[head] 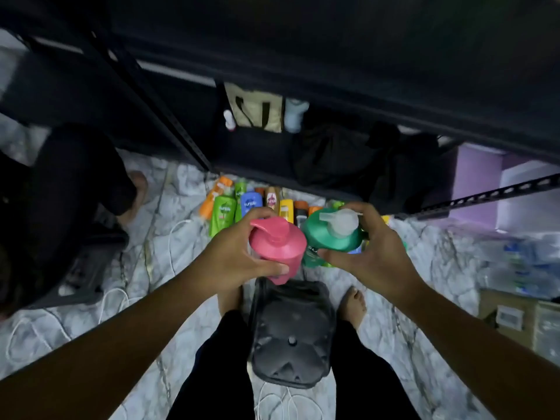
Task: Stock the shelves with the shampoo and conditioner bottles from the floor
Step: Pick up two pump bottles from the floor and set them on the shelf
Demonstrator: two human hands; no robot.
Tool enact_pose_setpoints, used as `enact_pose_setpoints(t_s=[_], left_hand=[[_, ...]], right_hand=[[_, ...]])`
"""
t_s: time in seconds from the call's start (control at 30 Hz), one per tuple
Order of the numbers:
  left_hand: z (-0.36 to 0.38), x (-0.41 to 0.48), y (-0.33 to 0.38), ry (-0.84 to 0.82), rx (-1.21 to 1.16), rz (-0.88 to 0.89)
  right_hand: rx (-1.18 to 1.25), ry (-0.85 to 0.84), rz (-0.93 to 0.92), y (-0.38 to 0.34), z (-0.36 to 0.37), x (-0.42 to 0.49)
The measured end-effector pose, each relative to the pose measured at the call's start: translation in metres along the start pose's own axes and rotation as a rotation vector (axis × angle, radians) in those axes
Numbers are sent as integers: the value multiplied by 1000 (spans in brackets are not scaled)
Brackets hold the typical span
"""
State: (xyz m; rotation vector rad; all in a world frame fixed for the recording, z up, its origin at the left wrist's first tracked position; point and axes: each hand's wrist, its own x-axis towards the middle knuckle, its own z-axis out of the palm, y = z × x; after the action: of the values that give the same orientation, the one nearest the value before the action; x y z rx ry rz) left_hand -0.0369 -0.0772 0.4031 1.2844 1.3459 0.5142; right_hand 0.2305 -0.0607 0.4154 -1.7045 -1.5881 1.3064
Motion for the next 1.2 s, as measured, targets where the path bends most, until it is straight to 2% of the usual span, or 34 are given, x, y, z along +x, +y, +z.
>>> enact_pose_setpoints(t_s=[0.2,0.43,0.77,0.97,1.2], left_hand=[[-44,-60,155,161,-67,170],[-74,-87,301,257,-139,416],[-97,-98,492,308,-148,796],[-106,-100,577,330,-217,998],[-115,-101,667,343,-317,1145]], right_hand=[[200,191,-110,-139,-76,-57],[434,419,-320,-263,-137,-101],[646,554,-620,-402,-233,-124],[611,656,-800,-471,-289,-132],[622,657,-906,-540,-350,-127]])
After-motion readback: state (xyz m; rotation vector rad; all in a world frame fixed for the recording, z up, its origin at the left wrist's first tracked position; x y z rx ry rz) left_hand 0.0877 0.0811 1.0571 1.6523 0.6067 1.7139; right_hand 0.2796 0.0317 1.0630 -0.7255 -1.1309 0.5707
